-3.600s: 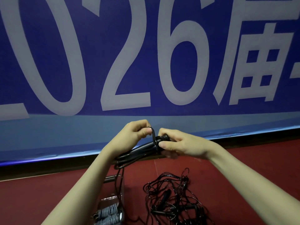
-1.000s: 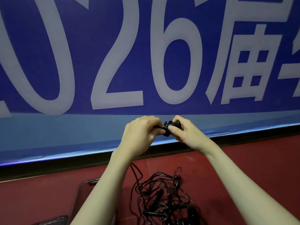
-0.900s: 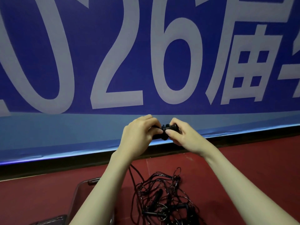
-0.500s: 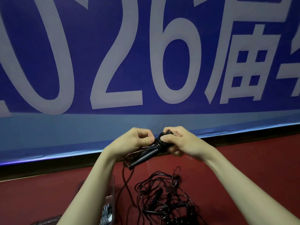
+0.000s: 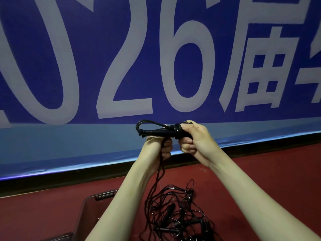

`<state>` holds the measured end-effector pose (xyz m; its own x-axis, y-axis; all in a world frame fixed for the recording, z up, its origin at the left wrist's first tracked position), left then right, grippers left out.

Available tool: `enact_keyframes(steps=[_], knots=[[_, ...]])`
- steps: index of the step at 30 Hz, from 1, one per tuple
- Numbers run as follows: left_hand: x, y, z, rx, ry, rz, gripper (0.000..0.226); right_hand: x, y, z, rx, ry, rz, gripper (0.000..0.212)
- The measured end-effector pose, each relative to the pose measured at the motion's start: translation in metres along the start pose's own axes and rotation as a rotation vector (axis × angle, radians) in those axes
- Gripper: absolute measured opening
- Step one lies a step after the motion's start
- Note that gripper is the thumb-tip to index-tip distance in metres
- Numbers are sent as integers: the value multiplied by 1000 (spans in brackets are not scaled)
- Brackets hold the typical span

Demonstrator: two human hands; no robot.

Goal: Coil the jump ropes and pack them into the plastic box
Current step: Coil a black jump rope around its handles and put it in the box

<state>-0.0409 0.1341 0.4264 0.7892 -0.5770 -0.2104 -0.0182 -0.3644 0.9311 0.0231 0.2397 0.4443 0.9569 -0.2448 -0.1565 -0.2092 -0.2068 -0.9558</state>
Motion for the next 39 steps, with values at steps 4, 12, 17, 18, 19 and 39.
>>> enact_keyframes(steps=[4, 12, 17, 18, 19, 39], knots=[[-1, 2, -9, -169, 71, -59, 27, -3, 1, 1, -25, 96, 57, 21], [7, 2, -19, -856, 22, -182, 31, -7, 0, 15, -33, 264, 126, 23], [11, 9, -17, -1134, -204, -128, 23, -7, 1, 30, 457, 331, 269, 29], [11, 13, -14, -1211, -216, -148, 21, -6, 2, 30, 532, 331, 281, 28], [11, 17, -12, -1290, -204, -183, 21, -5, 2, 28, 607, 325, 285, 27], [20, 35, 19, -946, -306, -264, 23, 23, -24, 4, 1021, -61, 130, 35]])
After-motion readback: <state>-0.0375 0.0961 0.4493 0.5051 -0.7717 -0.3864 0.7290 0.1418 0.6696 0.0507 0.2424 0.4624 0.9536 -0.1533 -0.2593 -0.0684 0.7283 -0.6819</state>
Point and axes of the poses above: each hand's wrist, its own x-axis away from the middle knuckle, its own z-axis out of the back of the hand, y = z × x, the point moved 4 cm from there along -x, towards the middle knuckle, and after that the axes turned 6 degrees about -z, right-handed, at the moved point
